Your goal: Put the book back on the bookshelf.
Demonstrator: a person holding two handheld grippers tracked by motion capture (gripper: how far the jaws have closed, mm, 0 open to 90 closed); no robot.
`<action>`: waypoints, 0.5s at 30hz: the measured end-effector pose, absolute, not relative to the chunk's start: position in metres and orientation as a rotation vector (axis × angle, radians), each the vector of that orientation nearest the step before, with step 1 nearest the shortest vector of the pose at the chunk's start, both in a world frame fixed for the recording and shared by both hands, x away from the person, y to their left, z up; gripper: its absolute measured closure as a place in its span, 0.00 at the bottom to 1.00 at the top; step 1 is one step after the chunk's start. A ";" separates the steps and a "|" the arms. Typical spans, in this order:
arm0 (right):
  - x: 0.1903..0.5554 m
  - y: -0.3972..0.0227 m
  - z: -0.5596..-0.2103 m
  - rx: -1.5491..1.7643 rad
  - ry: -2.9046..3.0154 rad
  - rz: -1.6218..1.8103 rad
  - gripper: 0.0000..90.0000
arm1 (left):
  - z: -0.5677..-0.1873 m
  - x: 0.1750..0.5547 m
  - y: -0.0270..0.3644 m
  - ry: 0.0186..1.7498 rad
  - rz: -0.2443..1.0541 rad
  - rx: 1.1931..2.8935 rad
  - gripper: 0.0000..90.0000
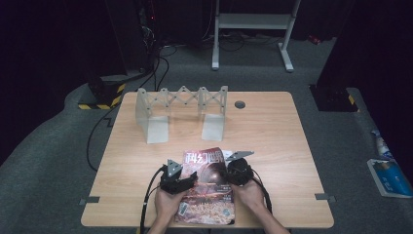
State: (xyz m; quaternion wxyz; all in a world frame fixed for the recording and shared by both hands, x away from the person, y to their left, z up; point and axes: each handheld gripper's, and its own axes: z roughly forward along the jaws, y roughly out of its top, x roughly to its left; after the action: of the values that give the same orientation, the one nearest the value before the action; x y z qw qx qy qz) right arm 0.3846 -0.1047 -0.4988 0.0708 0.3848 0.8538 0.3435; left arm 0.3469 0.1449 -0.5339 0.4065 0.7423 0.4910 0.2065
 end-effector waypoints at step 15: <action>0.372 -0.105 -0.493 1.081 2.507 1.123 0.98 | -0.533 0.348 0.150 1.224 0.445 1.869 0.29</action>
State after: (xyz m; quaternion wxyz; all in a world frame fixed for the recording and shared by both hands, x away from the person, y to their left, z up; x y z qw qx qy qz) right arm 0.3719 -0.1055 -0.4935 0.0945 0.3644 0.8454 0.3788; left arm 0.3481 0.1502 -0.5325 0.4186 0.7452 0.4879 0.1774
